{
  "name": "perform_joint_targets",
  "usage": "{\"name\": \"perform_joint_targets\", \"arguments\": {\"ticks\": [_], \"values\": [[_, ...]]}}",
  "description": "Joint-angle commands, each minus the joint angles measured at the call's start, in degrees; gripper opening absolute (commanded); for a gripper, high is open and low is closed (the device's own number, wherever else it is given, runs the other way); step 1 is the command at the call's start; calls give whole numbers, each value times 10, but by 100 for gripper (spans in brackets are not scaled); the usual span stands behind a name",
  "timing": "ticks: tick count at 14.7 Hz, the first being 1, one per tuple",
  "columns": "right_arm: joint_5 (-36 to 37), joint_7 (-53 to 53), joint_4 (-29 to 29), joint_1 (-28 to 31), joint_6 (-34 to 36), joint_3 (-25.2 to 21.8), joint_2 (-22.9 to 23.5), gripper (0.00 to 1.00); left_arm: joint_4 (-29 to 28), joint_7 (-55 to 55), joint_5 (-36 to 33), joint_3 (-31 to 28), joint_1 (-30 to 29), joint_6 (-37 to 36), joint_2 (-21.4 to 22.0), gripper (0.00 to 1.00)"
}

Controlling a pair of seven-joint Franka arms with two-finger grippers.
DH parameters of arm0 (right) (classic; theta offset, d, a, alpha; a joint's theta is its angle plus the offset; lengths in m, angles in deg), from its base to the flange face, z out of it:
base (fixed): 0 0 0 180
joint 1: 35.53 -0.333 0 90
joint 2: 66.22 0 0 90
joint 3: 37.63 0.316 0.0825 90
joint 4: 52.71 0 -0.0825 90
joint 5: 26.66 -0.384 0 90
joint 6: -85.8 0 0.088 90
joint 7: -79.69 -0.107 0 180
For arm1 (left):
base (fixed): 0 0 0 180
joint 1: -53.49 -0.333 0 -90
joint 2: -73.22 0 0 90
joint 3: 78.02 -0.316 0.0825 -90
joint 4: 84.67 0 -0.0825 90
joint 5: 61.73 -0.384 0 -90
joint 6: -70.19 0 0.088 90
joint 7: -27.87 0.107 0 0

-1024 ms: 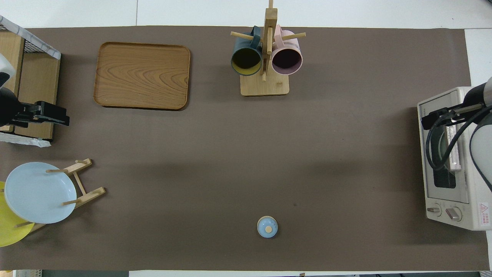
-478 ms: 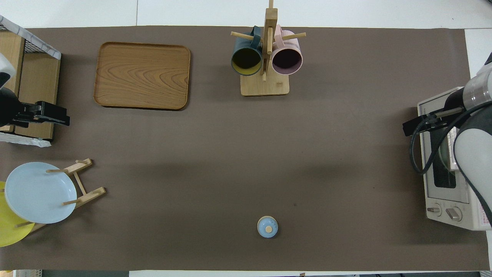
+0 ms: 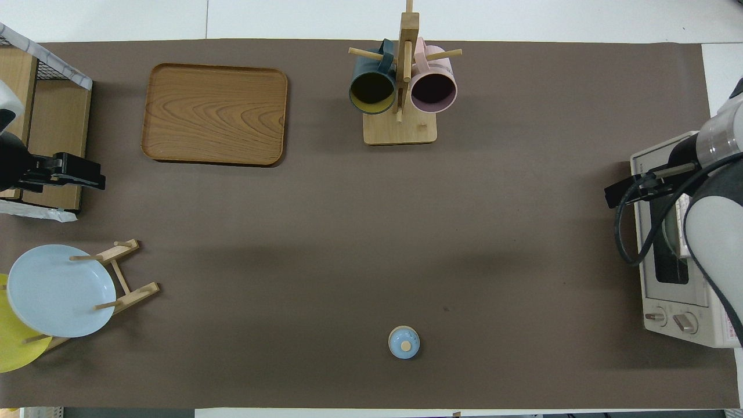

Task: Put corn in oven

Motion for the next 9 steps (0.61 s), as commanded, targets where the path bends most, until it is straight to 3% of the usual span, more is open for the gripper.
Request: {"name": "perform_joint_targets", "arguments": {"ticks": [1,9], "values": [[-16,-18,20,0,27,3,8,100,-1,2,-12,5,-5,4,5,100],[-11,-48,32,1,28,-5,10,100,-1,2,-12,5,-5,4,5,100]]}}
